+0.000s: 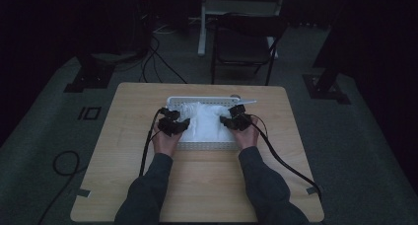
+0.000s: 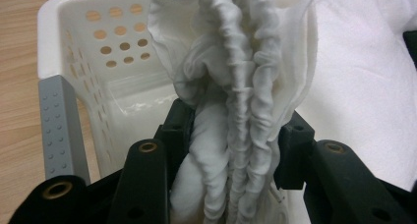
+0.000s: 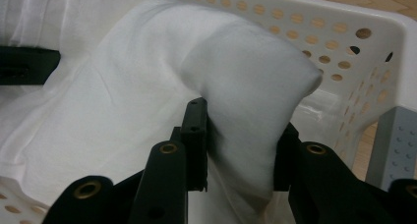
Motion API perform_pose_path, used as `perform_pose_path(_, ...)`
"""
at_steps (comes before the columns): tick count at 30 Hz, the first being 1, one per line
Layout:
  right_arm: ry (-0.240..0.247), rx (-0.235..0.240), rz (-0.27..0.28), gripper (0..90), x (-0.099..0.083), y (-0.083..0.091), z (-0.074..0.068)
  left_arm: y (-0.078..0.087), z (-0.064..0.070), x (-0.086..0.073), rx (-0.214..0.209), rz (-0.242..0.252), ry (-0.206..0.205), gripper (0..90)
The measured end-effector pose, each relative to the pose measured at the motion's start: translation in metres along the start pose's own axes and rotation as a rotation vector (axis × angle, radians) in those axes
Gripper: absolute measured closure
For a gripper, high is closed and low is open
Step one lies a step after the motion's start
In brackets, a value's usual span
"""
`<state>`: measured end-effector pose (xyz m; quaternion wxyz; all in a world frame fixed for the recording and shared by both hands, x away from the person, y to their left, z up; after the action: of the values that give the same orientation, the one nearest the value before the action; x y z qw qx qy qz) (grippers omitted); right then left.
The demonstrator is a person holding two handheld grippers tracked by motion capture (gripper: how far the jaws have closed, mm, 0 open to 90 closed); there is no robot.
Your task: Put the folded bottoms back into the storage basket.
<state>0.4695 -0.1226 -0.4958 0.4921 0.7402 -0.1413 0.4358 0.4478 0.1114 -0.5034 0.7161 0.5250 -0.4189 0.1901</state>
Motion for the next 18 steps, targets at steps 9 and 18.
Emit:
perform_pose_path(9, 0.012, -0.015, -0.004, 67.1, 0.0014, -0.0017, -0.0003, -0.0008, 0.0009, 0.001, 0.018, -0.008, -0.014, 57.4)
perform_pose_path(18, -0.002, -0.058, -0.015, 49.7, 0.0005, 0.0, 0.0058, 0.0032, -0.0046, 0.0004, 0.054, -0.004, -0.015, 44.6)
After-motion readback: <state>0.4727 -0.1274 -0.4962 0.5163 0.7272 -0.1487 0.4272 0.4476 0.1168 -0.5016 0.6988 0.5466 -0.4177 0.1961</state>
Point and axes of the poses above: each handheld gripper's, and its own axes: y roughly backward along the jaws, x roughly out of its top, z roughly to its right, the point moved 3 cm from there along -y, roughly forward along the jaws, and after that the axes turned 4 degrees about z, right-handed, at the moved point
